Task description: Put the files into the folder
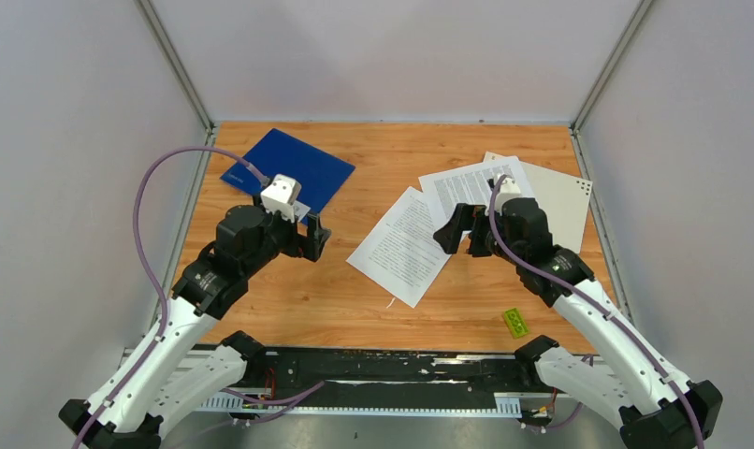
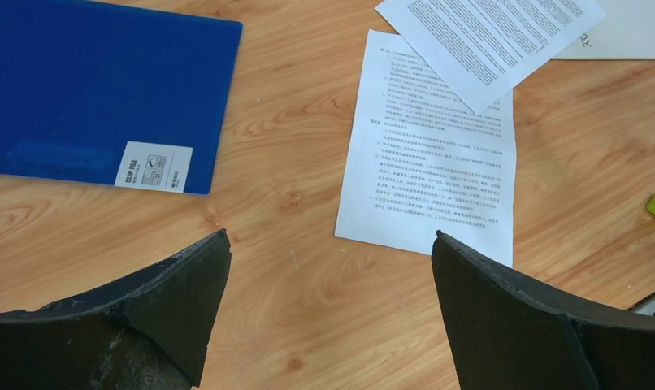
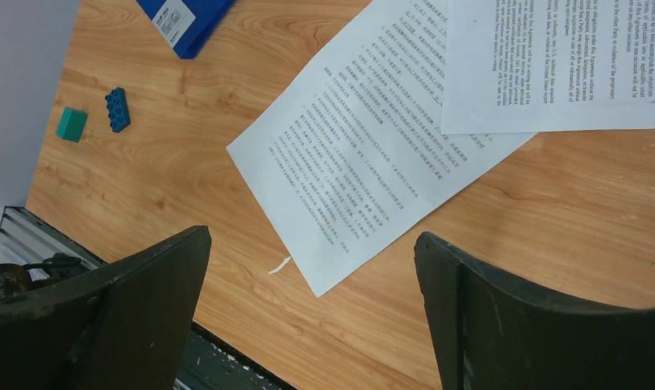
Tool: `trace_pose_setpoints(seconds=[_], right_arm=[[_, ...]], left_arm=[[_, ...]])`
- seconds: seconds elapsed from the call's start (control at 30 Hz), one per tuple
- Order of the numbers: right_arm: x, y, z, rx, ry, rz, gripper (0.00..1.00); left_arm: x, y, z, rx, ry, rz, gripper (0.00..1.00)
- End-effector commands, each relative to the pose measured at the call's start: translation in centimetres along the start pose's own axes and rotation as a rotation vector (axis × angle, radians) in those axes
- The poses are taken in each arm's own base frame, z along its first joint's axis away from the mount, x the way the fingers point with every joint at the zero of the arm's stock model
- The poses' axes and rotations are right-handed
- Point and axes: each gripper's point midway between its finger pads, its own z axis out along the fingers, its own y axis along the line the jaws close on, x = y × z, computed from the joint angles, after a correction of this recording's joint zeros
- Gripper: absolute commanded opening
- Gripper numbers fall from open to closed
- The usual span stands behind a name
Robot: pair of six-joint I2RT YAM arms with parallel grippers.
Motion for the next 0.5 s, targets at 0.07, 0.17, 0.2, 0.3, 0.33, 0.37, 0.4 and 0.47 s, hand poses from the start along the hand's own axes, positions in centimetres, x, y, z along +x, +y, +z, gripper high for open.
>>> trace_pose_setpoints(seconds=[0.07,0.17,0.2,0.3,0.33,0.37,0.4,0.47], right_arm=[[-2.6,1.3,-1.1,-0.035,-0.092,0.0,0.99],[-2.7,1.3,-1.1,-0.036,-0.094,-0.003,0.99],[-2.7,1.3,-1.1,-0.039,-0.095,-0.003,0.99],[-2.6,1.7,-1.0,-0.064,-0.103,0.007,0.99],[-2.5,1.8,-1.0,-0.072,-0.103,0.012,0.99],[-2.5,1.8,-1.1,-0.075,-0.105,0.015,0.99],[-2.4,1.7,-1.1,-0.071,-0.106,0.018,0.99],[-2.3,1.7,-1.3,-0.072,-0.105,0.003,0.99]], left_arm=[[-1.0,-0.4,0.1,0.023,-0.02,0.022,1.0],[-0.8,-0.4,0.3,0.021,-0.014,0.023,1.0],[-0.8,-0.2,0.4,0.008,-0.011,0.017,1.0],[-0.3,0.5,0.9,-0.037,0.019,-0.007,1.0],[-0.1,0.8,1.3,-0.056,0.035,-0.004,1.0],[0.0,1.2,1.6,-0.08,0.048,0.008,1.0],[0.2,1.9,2.0,-0.118,0.07,0.023,1.0],[0.5,3.7,2.6,-0.218,0.132,0.074,0.99]])
